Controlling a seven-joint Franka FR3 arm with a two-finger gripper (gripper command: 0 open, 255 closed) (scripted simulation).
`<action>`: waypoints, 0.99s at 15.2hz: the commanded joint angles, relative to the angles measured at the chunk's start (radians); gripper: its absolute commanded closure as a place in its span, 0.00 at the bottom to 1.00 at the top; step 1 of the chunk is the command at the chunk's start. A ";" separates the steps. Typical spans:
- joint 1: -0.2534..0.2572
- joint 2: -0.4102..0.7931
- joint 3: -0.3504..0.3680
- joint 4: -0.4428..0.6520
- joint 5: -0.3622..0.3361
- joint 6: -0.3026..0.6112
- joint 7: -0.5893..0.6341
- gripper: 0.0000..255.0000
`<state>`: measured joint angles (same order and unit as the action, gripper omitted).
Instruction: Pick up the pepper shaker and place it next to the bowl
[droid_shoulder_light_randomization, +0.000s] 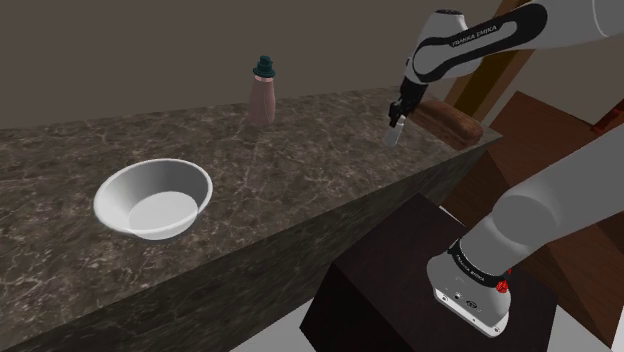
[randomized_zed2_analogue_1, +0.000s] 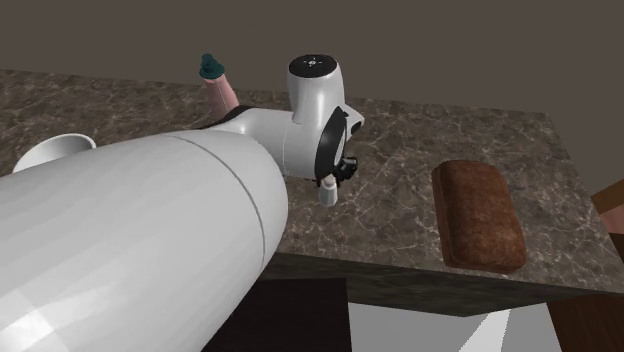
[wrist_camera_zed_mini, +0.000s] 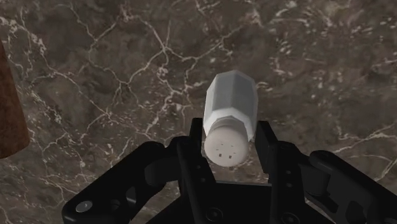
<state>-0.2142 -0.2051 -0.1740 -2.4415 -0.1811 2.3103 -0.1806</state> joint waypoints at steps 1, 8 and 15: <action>0.000 -0.020 0.000 0.012 0.001 -0.032 -0.004 1.00; 0.002 -0.065 0.006 0.068 0.006 -0.133 -0.013 1.00; 0.004 -0.098 0.011 0.134 0.011 -0.231 -0.021 1.00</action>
<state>-0.2104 -0.2994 -0.1635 -2.3172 -0.1704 2.0924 -0.2008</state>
